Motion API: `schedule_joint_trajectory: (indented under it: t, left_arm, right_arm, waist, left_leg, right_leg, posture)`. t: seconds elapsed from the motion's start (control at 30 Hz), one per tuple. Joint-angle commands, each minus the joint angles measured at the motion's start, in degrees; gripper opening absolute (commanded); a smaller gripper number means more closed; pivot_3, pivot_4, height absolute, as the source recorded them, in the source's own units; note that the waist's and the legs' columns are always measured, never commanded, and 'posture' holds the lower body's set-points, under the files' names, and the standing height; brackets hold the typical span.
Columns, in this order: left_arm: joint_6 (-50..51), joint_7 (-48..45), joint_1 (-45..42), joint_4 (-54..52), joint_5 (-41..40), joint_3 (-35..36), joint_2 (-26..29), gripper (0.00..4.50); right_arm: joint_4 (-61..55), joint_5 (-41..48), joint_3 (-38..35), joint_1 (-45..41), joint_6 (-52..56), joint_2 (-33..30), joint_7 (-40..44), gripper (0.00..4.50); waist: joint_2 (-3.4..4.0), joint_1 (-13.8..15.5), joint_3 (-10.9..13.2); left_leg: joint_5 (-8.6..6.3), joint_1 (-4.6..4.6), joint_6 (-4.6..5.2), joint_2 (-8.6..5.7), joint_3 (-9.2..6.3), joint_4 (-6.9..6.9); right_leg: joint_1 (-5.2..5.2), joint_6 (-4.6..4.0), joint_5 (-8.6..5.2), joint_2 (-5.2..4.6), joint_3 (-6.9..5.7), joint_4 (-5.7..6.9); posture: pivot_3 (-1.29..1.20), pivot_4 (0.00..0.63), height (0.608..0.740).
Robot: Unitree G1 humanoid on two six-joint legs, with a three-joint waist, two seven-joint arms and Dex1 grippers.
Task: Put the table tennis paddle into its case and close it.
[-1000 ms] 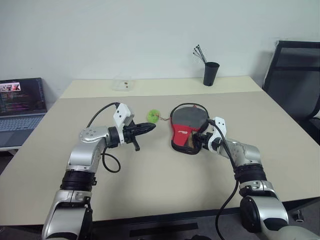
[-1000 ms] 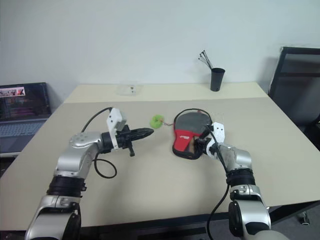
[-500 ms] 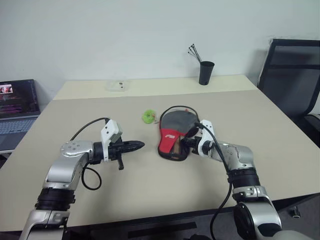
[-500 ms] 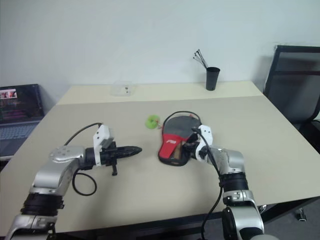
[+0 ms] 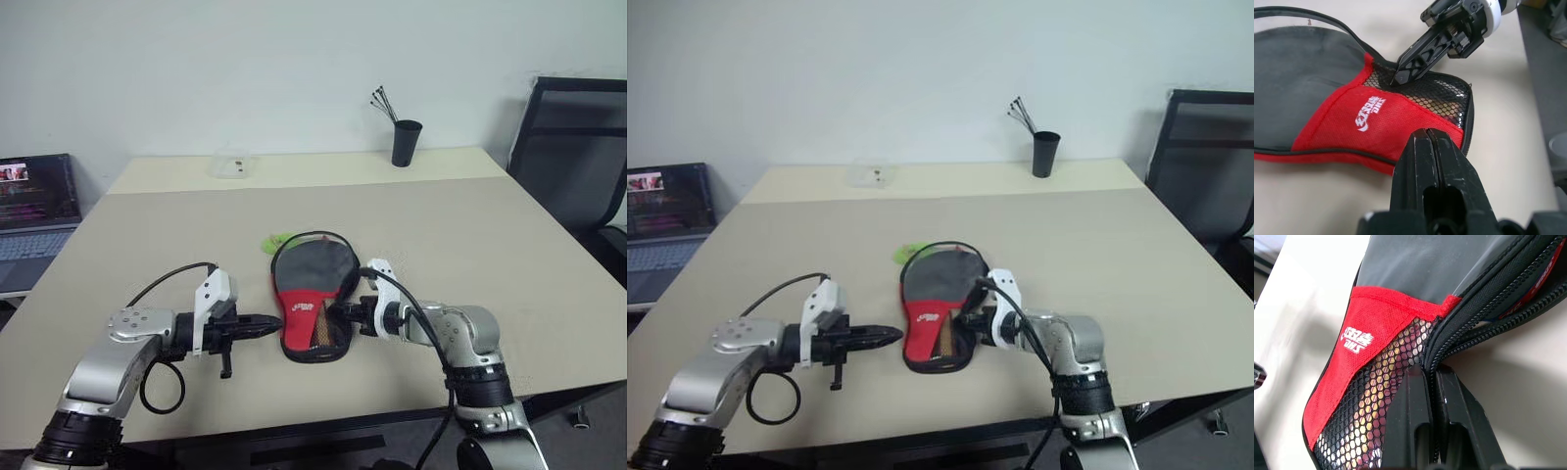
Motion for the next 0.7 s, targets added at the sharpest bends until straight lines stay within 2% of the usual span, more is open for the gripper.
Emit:
schedule_joint_trajectory:
  t: [0.03,0.33,0.7]
  left_arm:
    - [0.2,-1.6,1.0,-3.2,-2.2,1.2,2.0,0.0]
    - [-1.4,-5.6,4.3,-3.3,-3.6,3.2,7.3,0.0]
    - [-2.1,-5.6,6.0,-3.3,-3.8,4.3,8.1,0.0]
  right_arm:
    - [-9.1,3.2,-1.2,2.6,5.9,0.9,-0.9,0.02]
    - [-20.7,3.6,-5.9,8.3,15.7,3.7,-3.8,0.02]
    - [-25.2,5.8,-7.1,14.1,16.3,10.0,-7.3,0.02]
  waist:
    - [0.0,0.2,0.0]
    - [0.0,0.6,0.0]
    - [0.01,0.7,0.0]
  left_leg:
    - [0.0,0.0,0.0,-0.01,0.0,0.0]
    - [-0.01,0.0,-0.01,-0.01,-0.03,-0.01]
    - [-0.04,0.0,-0.05,0.0,-0.05,-0.02]
  right_leg:
    - [0.0,0.0,0.0,0.0,-0.01,0.0]
    - [-0.01,-0.05,-0.04,0.0,-0.05,-0.02]
    - [-0.02,-0.09,-0.07,-0.01,-0.06,-0.04]
  posture:
    - [0.0,0.15,0.74]
    - [0.0,0.15,0.74]
    - [0.0,0.15,0.74]
